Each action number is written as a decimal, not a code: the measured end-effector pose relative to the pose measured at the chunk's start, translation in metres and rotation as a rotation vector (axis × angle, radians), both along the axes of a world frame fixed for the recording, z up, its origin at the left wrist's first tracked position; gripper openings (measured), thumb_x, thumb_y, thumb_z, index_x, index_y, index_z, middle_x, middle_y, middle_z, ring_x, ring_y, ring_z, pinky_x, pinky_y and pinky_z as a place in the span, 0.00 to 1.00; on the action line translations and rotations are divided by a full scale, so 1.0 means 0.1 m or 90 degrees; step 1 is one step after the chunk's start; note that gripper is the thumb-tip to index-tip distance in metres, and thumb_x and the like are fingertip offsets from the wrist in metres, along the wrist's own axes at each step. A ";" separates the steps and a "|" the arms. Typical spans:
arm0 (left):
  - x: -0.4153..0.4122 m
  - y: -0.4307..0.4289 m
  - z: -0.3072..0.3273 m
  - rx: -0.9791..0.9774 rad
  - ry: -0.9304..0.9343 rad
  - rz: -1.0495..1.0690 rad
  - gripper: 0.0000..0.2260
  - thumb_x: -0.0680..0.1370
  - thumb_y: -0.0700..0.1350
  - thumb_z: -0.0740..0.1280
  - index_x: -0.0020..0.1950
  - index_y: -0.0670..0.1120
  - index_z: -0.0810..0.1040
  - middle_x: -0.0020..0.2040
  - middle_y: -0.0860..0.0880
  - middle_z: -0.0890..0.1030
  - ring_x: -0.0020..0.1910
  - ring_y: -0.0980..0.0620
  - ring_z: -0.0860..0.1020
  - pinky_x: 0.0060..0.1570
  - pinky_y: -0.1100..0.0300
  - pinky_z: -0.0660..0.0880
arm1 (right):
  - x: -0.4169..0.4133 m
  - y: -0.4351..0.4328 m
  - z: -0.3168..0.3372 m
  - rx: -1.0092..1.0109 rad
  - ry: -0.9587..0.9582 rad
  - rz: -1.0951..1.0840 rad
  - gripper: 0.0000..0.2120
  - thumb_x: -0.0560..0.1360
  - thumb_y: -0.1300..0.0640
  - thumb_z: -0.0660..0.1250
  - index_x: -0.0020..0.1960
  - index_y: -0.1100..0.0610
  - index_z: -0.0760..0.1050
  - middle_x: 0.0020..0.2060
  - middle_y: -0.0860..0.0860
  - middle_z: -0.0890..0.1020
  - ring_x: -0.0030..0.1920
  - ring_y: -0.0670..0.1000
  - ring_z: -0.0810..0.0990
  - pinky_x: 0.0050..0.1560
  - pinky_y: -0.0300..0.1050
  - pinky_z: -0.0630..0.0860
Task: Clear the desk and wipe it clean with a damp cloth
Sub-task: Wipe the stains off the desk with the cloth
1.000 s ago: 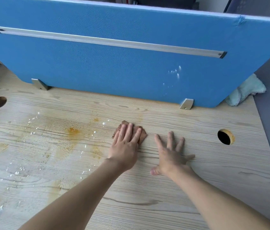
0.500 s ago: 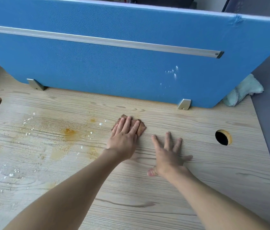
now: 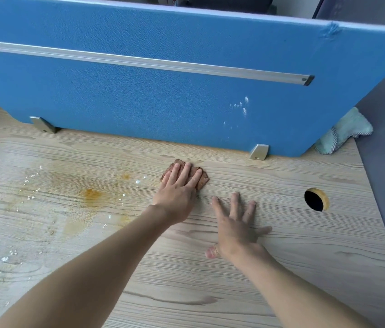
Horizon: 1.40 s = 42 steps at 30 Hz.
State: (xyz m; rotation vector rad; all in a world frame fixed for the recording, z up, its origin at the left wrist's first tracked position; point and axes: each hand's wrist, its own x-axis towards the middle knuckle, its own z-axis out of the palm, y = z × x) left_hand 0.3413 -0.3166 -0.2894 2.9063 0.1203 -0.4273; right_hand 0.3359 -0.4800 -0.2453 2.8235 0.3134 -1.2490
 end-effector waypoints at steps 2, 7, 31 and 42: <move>0.00 0.13 -0.01 0.004 -0.011 -0.036 0.25 0.85 0.55 0.44 0.81 0.57 0.40 0.81 0.51 0.39 0.80 0.48 0.36 0.78 0.51 0.39 | 0.00 0.01 0.00 0.000 -0.001 -0.001 0.65 0.65 0.41 0.79 0.77 0.37 0.28 0.74 0.54 0.23 0.74 0.70 0.27 0.64 0.86 0.51; 0.33 -0.08 0.01 -0.005 0.011 0.113 0.27 0.84 0.52 0.49 0.81 0.56 0.41 0.81 0.49 0.38 0.79 0.44 0.35 0.78 0.46 0.40 | -0.01 0.00 -0.01 -0.002 -0.005 0.008 0.64 0.66 0.41 0.79 0.78 0.37 0.29 0.75 0.54 0.23 0.75 0.70 0.27 0.63 0.86 0.52; 0.90 -0.34 -0.01 -0.044 -0.052 -0.239 0.23 0.86 0.50 0.48 0.81 0.47 0.52 0.82 0.50 0.45 0.80 0.47 0.41 0.78 0.53 0.39 | 0.01 0.04 -0.06 -0.029 0.003 0.001 0.66 0.65 0.41 0.80 0.75 0.36 0.26 0.74 0.54 0.21 0.74 0.69 0.26 0.64 0.86 0.50; 0.84 -0.25 -0.09 -0.064 -0.098 0.015 0.23 0.84 0.46 0.52 0.79 0.46 0.56 0.81 0.48 0.55 0.80 0.46 0.48 0.78 0.53 0.43 | 0.01 0.01 -0.04 -0.025 0.005 0.009 0.65 0.66 0.39 0.78 0.75 0.37 0.24 0.73 0.54 0.20 0.74 0.69 0.25 0.64 0.86 0.50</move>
